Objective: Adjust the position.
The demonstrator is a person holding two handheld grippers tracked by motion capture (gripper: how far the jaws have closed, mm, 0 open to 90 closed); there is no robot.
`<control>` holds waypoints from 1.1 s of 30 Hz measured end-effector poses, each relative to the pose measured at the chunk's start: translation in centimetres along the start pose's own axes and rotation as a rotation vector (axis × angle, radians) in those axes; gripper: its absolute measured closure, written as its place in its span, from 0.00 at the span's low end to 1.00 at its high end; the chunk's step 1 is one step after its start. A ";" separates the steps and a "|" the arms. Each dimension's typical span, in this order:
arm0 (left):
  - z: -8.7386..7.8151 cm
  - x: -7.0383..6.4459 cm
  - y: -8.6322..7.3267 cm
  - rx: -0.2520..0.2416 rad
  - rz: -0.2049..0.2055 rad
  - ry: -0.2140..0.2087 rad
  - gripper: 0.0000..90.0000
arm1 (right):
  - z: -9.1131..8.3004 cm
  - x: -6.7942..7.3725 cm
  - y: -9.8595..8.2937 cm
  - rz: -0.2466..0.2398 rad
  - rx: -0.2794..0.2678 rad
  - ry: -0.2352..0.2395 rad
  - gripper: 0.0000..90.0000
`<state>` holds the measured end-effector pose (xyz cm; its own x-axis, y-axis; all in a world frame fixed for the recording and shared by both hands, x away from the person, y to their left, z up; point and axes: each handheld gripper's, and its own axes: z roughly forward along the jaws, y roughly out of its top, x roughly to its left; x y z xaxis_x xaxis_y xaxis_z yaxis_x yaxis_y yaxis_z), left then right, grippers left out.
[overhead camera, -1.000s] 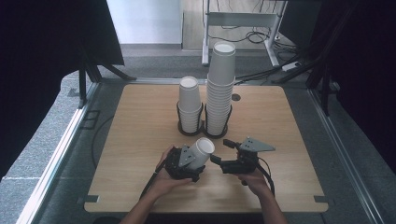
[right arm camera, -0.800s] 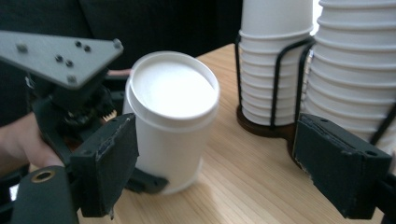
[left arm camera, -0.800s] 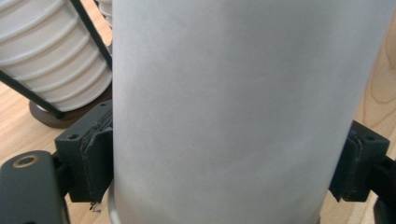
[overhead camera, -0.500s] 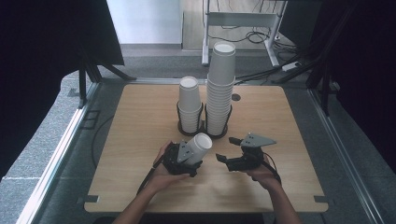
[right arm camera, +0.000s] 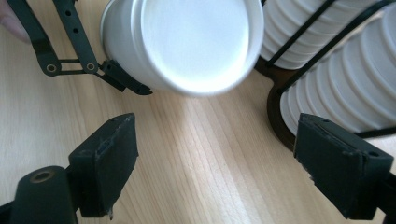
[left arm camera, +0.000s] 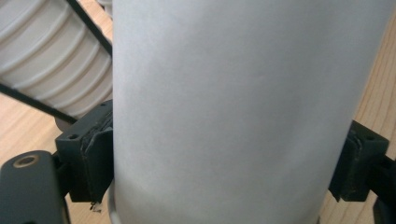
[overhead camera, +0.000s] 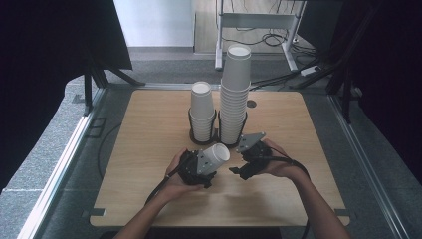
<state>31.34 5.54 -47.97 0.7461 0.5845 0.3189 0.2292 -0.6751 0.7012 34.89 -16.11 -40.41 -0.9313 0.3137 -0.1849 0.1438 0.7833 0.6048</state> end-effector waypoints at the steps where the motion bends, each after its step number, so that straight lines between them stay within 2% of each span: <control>1: 0.1 -0.1 0.1 -0.001 0.002 -0.005 0.14 | 0.0 -0.1 0.4 -0.022 0.019 0.010 0.15; 3: 0.2 -0.3 0.3 0.005 0.018 -0.003 0.14 | 0.1 -0.3 1.7 -0.068 0.078 0.031 0.15; 5: 0.3 -0.4 0.4 0.009 0.029 -0.001 0.14 | 0.2 -0.3 1.9 -0.081 0.091 0.036 0.15; 9: 0.5 -0.8 0.6 0.019 0.057 0.005 0.14 | 0.9 -0.4 2.7 -0.116 0.165 0.070 0.15; 10: 0.5 -0.9 0.7 0.016 0.058 0.005 0.14 | 1.3 -0.4 3.0 -0.136 0.200 0.089 0.14; 15: 0.8 -1.4 1.0 0.025 0.096 0.023 0.14 | 1.8 -0.3 3.5 -0.168 0.257 0.110 0.13; 16: 0.9 -1.5 1.1 0.024 0.096 0.015 0.14 | 2.1 -0.4 3.9 -0.174 0.279 0.126 0.13; 21: 1.0 -1.8 1.6 0.030 0.108 0.007 0.14 | 2.4 -0.2 4.4 -0.176 0.324 0.147 0.14; 25: 1.2 -2.1 1.8 0.026 0.115 0.003 0.14 | 3.3 -0.3 4.9 -0.204 0.364 0.188 0.16; 33: 1.3 -2.4 2.0 0.021 0.120 -0.003 0.14 | 4.0 -0.3 5.1 -0.192 0.382 0.229 0.22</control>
<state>30.76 2.18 -48.14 0.7704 0.4982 0.3978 0.1517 -0.7493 0.6446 37.19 -10.06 -40.35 -0.9966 0.0514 -0.0639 0.0346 0.9701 0.2404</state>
